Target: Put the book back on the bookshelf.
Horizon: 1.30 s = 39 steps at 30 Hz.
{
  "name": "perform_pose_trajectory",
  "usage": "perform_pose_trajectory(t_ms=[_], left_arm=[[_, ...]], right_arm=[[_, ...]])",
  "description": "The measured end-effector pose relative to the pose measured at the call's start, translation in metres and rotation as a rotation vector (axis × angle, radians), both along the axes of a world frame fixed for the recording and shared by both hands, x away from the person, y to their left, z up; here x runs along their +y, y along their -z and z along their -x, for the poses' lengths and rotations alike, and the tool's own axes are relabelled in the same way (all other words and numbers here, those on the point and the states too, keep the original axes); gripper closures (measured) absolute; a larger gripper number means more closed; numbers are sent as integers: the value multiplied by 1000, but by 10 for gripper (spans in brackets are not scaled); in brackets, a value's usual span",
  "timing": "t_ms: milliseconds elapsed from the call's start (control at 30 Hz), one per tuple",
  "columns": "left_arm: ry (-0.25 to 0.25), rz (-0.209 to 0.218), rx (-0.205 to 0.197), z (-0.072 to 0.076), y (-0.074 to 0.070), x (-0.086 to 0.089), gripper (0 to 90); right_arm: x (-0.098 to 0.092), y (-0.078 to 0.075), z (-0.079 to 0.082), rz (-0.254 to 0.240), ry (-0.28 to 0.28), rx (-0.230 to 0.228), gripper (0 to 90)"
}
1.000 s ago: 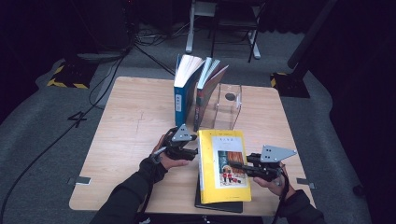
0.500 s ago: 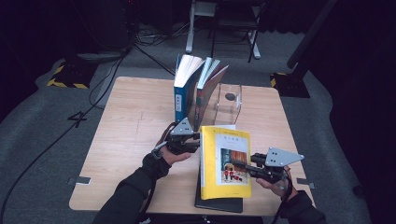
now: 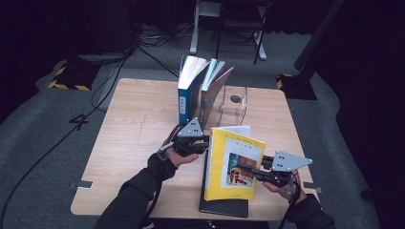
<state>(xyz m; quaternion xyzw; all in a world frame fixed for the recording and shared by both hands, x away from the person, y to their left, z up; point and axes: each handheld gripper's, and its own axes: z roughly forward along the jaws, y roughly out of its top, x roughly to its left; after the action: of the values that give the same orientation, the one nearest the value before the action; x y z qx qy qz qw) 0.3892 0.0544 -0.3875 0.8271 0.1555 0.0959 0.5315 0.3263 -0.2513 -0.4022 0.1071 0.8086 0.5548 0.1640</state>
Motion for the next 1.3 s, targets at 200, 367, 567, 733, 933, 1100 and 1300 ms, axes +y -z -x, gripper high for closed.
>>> perform_pose_trajectory(t_ms=[200,367,567,733,933,1100,1300], left_arm=[[-9,38,-15,4,-4,3,828],[-9,43,-30,11,-8,3,823],[6,85,-47,25,-9,1,832],[36,96,-57,36,-12,1,826],[33,100,-69,47,-13,2,806],[10,116,-85,54,-9,2,791],[-14,113,-92,63,-5,0,718]], right_arm=[[3,-1,2,-10,45,-52,828],[3,-2,7,-14,52,-70,833],[1,-2,19,-19,56,-106,842],[-1,-2,30,-22,44,-117,852],[-3,-1,38,-35,33,-106,857],[-3,0,41,-35,23,-107,860],[-6,0,46,-36,-2,-103,864]])
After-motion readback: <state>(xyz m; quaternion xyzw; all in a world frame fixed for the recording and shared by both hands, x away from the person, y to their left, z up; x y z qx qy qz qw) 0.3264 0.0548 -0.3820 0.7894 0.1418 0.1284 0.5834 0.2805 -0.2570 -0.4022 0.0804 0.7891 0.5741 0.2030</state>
